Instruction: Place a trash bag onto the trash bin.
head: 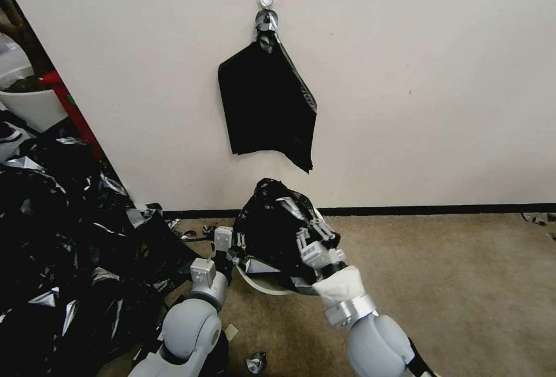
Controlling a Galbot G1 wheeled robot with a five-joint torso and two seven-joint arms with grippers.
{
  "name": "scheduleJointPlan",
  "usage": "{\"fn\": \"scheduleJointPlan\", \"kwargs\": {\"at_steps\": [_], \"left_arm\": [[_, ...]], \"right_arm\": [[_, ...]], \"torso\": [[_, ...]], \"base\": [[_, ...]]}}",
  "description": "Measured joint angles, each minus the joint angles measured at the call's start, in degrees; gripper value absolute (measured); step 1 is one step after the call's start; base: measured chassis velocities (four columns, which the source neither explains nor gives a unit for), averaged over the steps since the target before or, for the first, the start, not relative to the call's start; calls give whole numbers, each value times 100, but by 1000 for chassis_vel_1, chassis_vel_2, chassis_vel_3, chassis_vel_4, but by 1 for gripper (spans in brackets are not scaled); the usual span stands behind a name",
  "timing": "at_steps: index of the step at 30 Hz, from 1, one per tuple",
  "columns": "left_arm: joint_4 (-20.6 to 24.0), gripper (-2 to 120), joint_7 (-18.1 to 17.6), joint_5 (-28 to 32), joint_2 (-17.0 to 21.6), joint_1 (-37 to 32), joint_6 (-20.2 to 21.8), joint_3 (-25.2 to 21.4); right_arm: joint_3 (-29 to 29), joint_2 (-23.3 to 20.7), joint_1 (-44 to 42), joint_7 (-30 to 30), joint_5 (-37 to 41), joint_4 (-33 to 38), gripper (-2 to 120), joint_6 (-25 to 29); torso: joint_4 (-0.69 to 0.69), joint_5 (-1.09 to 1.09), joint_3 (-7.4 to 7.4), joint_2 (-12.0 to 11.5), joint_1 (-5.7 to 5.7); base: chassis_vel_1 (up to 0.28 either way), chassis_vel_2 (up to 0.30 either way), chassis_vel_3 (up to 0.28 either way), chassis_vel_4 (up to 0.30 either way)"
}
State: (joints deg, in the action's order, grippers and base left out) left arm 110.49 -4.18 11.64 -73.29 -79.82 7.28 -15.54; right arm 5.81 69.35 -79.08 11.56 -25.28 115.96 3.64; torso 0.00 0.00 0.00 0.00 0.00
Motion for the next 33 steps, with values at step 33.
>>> {"fn": "scheduleJointPlan", "kwargs": {"at_steps": [33], "left_arm": [[108, 3, 982, 1994, 88, 326, 175, -666]], "right_arm": [[367, -55, 580, -484, 1885, -1959, 0, 1238]], "torso": [[0, 1, 0, 0, 0]], "base": [[0, 0, 0, 0]]}}
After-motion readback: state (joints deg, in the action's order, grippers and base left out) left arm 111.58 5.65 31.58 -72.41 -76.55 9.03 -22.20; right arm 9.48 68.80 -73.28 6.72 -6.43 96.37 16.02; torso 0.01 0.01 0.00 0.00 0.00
